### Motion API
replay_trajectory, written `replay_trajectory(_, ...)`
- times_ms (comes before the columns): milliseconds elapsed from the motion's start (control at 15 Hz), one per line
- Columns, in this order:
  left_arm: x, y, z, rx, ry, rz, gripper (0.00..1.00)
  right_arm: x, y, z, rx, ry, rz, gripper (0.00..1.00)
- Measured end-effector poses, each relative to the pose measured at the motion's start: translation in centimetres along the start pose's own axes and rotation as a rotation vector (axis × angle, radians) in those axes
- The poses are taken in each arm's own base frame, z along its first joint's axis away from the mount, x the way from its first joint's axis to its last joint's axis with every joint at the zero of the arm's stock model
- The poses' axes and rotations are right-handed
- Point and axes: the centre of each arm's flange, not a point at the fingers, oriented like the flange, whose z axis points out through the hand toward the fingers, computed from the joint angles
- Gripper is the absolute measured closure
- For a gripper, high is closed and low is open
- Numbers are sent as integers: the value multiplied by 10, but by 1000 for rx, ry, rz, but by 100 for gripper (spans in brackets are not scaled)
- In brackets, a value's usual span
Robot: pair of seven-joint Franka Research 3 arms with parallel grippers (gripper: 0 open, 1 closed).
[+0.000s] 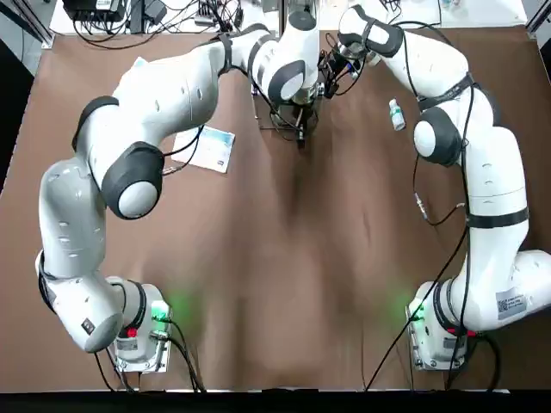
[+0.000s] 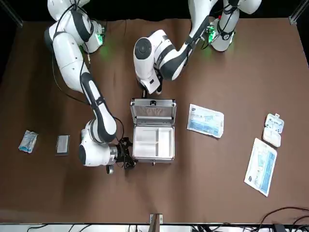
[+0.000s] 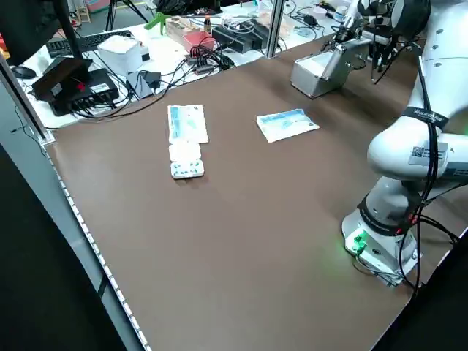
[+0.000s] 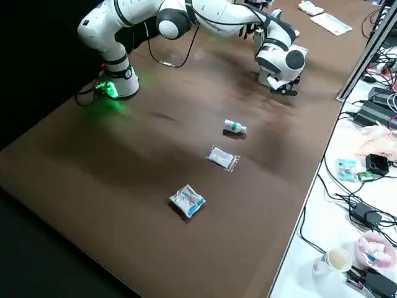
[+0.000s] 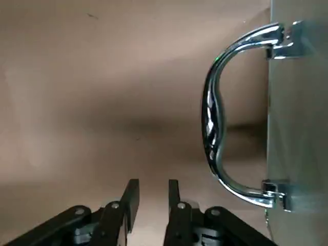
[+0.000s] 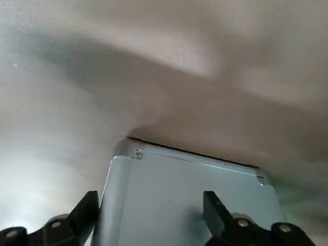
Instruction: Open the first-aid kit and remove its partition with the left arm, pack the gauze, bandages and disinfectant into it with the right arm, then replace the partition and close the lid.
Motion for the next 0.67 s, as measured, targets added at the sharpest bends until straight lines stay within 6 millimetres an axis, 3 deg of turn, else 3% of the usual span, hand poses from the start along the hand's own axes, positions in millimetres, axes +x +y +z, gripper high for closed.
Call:
replay_trajectory(200,1,0,-8,-7,-5,-1,67,0,0,0,0,0,0,10)
replay_trajectory(533,3,-5,-31,-12,0,3,29,0,0,0,0,0,0,10)
replay_trajectory(667,5,-10,-51,-17,4,11,27,0,0,0,0,0,0,10)
